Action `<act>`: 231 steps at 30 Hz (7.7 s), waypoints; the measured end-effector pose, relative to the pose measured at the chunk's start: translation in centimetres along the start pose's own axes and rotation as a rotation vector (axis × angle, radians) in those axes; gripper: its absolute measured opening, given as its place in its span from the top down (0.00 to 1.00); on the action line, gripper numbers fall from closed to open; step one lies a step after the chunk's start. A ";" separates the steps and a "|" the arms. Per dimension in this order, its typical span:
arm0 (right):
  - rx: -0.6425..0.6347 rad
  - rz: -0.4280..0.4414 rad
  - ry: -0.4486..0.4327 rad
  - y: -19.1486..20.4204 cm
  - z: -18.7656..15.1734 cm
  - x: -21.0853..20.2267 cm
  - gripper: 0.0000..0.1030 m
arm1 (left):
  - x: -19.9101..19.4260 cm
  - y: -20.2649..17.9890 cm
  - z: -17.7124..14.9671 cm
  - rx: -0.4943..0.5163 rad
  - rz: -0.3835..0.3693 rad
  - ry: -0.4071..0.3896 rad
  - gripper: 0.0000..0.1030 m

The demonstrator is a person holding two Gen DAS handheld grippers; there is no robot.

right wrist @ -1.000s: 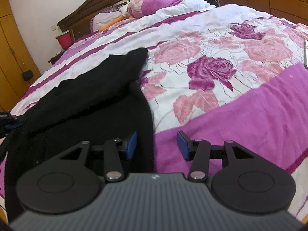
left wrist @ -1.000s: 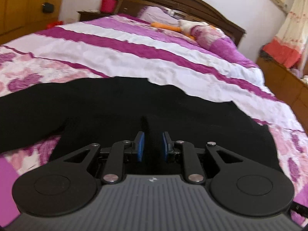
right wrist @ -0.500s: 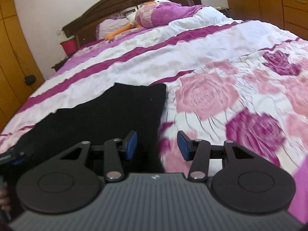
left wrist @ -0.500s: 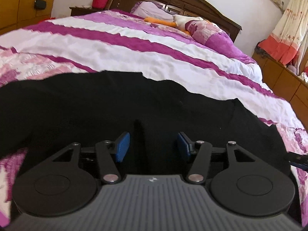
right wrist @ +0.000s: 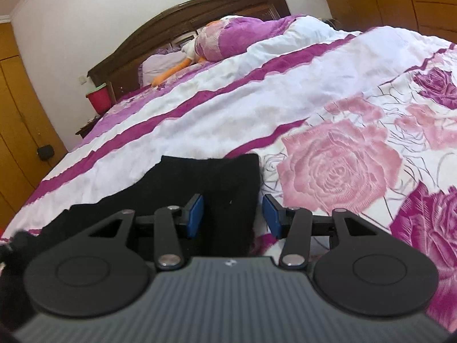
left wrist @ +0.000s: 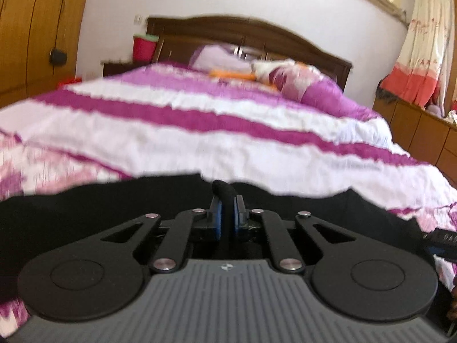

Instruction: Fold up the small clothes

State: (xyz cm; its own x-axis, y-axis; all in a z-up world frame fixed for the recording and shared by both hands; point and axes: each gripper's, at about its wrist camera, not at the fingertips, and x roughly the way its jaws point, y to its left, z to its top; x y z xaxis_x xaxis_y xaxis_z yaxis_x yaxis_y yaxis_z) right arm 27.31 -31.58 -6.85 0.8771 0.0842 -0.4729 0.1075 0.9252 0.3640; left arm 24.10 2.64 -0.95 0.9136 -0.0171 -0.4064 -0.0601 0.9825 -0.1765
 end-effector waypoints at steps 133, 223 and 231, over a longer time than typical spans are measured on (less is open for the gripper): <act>0.045 0.108 0.263 2.2 -9.7 -16.5 0.43 | -2.3 -4.2 -1.9 0.132 -0.111 0.128 0.93; -0.013 0.053 0.090 4.2 -1.5 -4.8 0.91 | -10.6 5.5 -2.7 0.070 0.097 0.156 0.52; -0.017 0.065 0.070 2.2 -1.0 -5.8 0.61 | -7.0 3.0 -1.6 0.126 0.070 0.139 0.52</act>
State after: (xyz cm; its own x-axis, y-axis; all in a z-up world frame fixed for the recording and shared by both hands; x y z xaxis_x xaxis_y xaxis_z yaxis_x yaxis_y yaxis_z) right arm 21.98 -29.68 -4.17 0.8472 0.1696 -0.5034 0.0426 0.9229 0.3826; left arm 16.88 5.46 -0.07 0.8438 0.0347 -0.5355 -0.0626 0.9975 -0.0340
